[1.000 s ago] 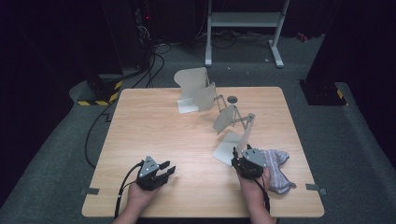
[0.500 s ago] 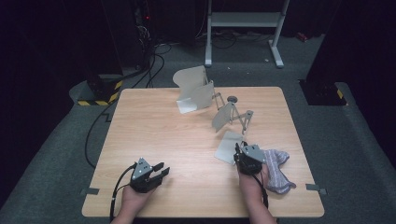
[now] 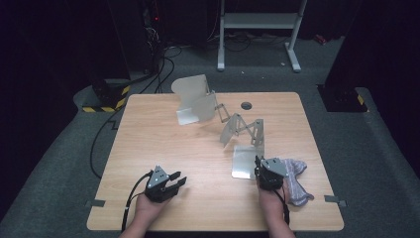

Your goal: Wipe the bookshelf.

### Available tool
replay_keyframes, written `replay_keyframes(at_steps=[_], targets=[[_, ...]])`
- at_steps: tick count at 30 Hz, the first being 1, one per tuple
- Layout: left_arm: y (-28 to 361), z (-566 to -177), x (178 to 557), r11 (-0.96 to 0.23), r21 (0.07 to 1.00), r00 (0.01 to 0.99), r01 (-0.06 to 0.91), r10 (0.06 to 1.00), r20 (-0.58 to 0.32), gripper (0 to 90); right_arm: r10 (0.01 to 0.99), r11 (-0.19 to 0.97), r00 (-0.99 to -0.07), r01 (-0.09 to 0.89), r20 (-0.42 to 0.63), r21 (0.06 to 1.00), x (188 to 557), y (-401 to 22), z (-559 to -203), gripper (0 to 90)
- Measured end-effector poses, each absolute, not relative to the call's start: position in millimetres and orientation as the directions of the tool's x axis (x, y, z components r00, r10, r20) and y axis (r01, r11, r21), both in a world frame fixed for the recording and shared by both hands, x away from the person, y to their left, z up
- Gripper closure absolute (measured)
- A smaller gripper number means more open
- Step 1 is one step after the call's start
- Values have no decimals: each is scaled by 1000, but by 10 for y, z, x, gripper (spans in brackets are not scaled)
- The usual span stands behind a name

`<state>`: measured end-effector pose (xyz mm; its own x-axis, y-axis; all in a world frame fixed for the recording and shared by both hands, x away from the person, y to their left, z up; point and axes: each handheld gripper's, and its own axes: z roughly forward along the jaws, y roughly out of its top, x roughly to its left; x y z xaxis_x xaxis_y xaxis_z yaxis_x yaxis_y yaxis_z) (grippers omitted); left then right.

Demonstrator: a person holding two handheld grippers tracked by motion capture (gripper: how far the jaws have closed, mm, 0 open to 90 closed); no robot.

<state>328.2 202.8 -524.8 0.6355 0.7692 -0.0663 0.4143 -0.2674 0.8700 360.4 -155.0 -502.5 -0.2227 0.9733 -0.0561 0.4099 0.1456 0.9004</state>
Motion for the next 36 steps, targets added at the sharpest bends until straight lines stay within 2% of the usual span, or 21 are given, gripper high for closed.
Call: replay_keyframes(at_steps=[6,15,19,23,27,31,36], targets=[[1902,-5252,3340,-295,867,663,401,746,-52,634,977,119,-212,409,-32,905,3516,-1687,-5032,897],[1895,-5231,3346,-299,870,659,393,751,-39,620,979,105,-200,405,-24,908,3462,-1765,-5039,898],[2009,-5202,3325,-302,870,597,391,802,10,599,978,113,-208,404,-30,908,3471,-1755,-5037,895],[2266,-5166,3317,-242,877,470,415,883,21,579,977,113,-213,407,-26,907,3487,-1733,-5034,893],[2546,-5112,3357,-169,888,339,428,941,15,468,975,120,-219,408,-30,905,3512,-1701,-5030,888],[2676,-5055,3515,-115,895,294,431,956,-18,410,973,132,-228,406,-40,904,3518,-1667,-5029,883],[2634,-4963,3721,-152,897,307,416,951,18,387,971,139,-236,404,-44,904,3514,-1640,-5028,882]])
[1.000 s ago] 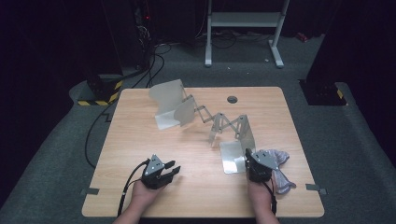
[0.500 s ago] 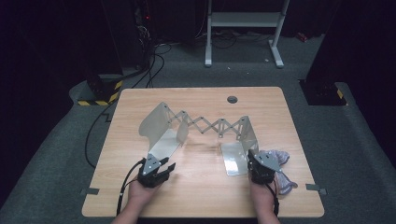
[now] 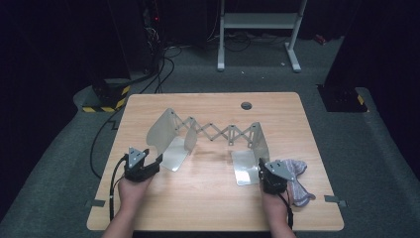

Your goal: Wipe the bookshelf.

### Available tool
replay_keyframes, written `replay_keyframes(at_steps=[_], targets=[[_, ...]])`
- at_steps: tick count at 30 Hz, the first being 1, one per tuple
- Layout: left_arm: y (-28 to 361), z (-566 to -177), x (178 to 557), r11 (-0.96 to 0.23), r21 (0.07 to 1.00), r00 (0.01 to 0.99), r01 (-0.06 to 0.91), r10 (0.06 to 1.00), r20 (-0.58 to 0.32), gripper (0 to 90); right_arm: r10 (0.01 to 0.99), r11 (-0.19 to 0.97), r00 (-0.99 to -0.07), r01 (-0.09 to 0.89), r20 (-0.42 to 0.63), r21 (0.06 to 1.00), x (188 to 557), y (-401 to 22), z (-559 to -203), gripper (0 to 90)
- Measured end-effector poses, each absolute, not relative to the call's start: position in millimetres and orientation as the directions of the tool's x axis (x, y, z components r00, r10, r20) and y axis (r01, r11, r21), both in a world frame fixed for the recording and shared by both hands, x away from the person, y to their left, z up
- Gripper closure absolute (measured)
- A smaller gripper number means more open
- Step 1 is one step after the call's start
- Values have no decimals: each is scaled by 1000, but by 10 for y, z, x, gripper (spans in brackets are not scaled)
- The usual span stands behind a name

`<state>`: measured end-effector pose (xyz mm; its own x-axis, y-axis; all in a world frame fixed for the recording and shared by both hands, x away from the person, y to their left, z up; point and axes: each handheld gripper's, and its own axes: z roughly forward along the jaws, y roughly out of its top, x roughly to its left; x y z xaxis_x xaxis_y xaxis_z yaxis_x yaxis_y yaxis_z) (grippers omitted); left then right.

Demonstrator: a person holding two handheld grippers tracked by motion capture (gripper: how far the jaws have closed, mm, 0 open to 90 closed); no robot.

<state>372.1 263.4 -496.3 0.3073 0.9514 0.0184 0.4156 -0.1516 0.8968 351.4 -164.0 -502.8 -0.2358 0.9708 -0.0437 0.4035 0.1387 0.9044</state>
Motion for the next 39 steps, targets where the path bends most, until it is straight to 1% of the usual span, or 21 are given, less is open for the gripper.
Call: replay_keyframes(at_steps=[3,6,9,11,12,14,17,19,23,26,28,29,30,31,33,36,39], targets=[[2636,-4896,3832,-124,904,298,410,955,-5,413,969,143,-242,403,-46,904,3509,-1622,-5030,877],[2655,-4846,3925,-100,909,296,405,955,-27,481,968,149,-246,400,-51,904,3508,-1611,-5031,874],[2642,-4808,3974,-107,914,319,392,947,-26,602,967,153,-249,398,-54,905,3505,-1605,-5032,870],[2638,-4784,3989,-98,916,316,389,948,-33,673,966,155,-252,396,-55,905,3502,-1601,-5032,866],[2632,-4771,3979,-93,920,312,380,950,-33,729,965,158,-254,397,-57,904,3500,-1597,-5032,864],[2620,-4766,3961,-99,919,305,382,952,-24,802,965,161,-256,393,-60,905,3497,-1586,-5034,860],[2582,-4767,3870,-119,925,307,361,952,3,880,963,166,-261,391,-65,905,3492,-1565,-5035,850],[2553,-4770,3798,-127,926,303,355,953,15,877,961,173,-266,388,-70,905,3488,-1541,-5036,840],[2489,-4795,3514,-133,934,311,331,950,25,857,959,187,-271,379,-85,906,3493,-1498,-5037,816],[2433,-4830,3289,-144,944,315,298,948,46,824,957,204,-272,373,-104,905,3515,-1457,-5040,804],[2415,-4839,3217,-139,946,315,293,948,42,798,956,207,-273,373,-107,904,3555,-1449,-5039,815],[2410,-4844,3204,-145,944,322,295,946,45,772,957,201,-273,378,-99,904,3574,-1447,-5038,822],[2399,-4857,3198,-154,942,329,298,943,50,715,956,203,-276,378,-100,903,3591,-1441,-5036,822],[2389,-4879,3197,-166,939,327,301,943,61,690,955,210,-278,376,-106,903,3600,-1430,-5035,823],[2399,-4925,3226,-160,935,324,316,945,52,707,952,226,-281,375,-122,899,3607,-1420,-5032,823],[2421,-4948,3309,-156,933,320,324,946,47,781,953,229,-273,374,-129,899,3620,-1440,-5028,836],[2423,-4963,3366,-151,934,317,323,947,44,779,956,220,-265,378,-122,900,3629,-1477,-5025,847]])
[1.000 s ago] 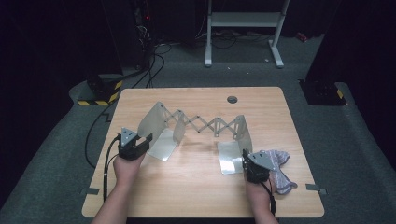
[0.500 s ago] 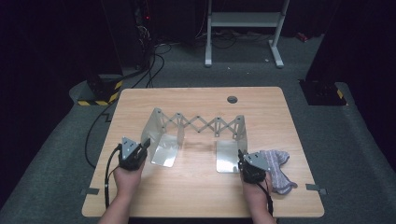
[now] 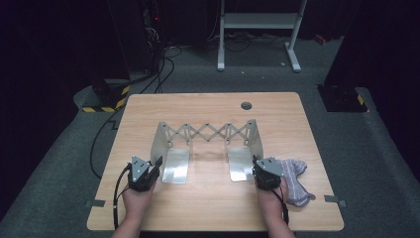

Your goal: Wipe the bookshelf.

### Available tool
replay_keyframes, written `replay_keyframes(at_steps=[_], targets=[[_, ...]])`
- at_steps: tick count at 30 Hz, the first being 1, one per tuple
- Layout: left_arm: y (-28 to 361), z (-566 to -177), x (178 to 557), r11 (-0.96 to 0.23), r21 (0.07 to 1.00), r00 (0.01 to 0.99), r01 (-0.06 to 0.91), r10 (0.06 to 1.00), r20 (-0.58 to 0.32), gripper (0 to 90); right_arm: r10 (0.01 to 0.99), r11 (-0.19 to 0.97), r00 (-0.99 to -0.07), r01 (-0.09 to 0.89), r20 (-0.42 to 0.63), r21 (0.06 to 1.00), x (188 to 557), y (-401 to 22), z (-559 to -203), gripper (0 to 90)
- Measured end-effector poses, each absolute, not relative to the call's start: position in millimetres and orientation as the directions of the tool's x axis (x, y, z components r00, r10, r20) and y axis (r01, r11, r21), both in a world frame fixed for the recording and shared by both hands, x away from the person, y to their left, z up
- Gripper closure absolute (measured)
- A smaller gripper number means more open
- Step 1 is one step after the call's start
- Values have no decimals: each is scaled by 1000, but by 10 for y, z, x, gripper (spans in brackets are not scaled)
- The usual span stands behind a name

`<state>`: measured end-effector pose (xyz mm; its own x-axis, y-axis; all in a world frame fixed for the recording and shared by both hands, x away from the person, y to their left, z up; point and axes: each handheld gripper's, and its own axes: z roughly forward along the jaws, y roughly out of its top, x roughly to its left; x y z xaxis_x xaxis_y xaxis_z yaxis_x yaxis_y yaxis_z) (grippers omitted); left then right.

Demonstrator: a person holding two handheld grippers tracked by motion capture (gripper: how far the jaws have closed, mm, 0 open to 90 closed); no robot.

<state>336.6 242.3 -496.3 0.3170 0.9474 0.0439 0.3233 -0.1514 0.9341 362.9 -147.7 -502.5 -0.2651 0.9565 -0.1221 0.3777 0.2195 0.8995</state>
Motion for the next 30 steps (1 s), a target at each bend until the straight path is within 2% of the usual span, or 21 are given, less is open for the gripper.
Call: replay_keyframes(at_steps=[3,5,9,11,14,17,22,30], targets=[[2429,-4980,3368,-149,932,332,332,943,32,752,955,226,-269,371,-128,901,3616,-1475,-5019,805],[2441,-4990,3340,-147,927,341,345,940,23,670,953,225,-277,367,-125,902,3592,-1466,-5011,741],[2506,-5010,3265,-140,914,367,381,930,-11,562,950,218,-296,391,-103,894,3535,-1481,-5011,585],[2536,-5047,3210,-150,900,387,408,922,-22,514,948,210,-308,407,-83,889,3493,-1509,-5015,559],[2564,-5141,3110,-168,880,415,444,909,-36,490,944,218,-323,437,-74,873,3434,-1539,-5026,511],[2538,-5188,3035,-138,871,437,472,895,-95,472,935,240,-345,455,-79,857,3319,-1568,-5078,492],[2433,-5245,2940,-238,850,480,470,877,-20,415,919,261,-387,470,-69,843,3185,-1502,-5167,457],[2439,-5278,2964,-253,833,482,493,876,-19,401,908,291,-408,462,-90,838,3179,-1406,-5208,436]])
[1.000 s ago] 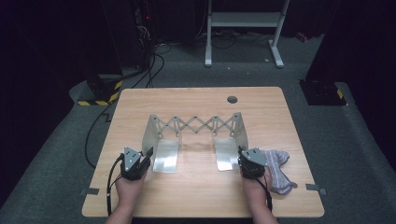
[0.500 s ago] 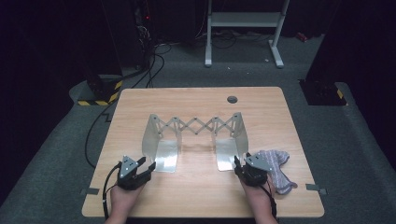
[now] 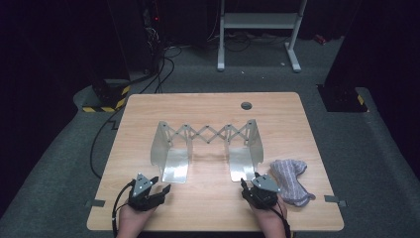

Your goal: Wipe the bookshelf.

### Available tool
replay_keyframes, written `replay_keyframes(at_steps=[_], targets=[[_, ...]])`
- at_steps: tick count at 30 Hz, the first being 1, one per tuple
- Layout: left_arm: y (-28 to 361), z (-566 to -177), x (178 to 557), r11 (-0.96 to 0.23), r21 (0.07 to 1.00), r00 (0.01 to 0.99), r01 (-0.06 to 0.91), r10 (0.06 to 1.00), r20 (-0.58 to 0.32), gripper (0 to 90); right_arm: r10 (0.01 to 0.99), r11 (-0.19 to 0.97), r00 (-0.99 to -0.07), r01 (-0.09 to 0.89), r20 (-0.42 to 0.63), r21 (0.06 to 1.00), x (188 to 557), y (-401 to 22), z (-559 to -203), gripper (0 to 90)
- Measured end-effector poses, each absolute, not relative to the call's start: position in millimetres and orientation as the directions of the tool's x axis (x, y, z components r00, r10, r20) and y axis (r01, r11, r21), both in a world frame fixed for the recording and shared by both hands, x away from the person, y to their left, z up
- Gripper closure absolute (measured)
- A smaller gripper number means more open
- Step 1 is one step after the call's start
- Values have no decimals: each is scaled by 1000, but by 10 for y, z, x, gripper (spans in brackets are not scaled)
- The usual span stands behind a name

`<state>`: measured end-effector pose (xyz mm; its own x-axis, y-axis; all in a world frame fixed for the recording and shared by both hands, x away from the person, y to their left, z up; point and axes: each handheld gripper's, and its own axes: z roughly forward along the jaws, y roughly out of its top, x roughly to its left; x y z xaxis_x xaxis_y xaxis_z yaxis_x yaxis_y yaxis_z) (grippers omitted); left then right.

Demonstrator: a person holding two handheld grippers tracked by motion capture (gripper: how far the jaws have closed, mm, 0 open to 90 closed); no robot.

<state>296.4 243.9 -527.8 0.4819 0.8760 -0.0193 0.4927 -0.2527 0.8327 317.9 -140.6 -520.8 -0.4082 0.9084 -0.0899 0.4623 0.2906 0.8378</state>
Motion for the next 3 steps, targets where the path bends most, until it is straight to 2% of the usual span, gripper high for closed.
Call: replay_keyframes(at_steps=[3], targets=[[2429,-5282,2965,-262,831,486,491,874,-12,401,912,278,-402,465,-79,841,3188,-1432,-5212,432]])
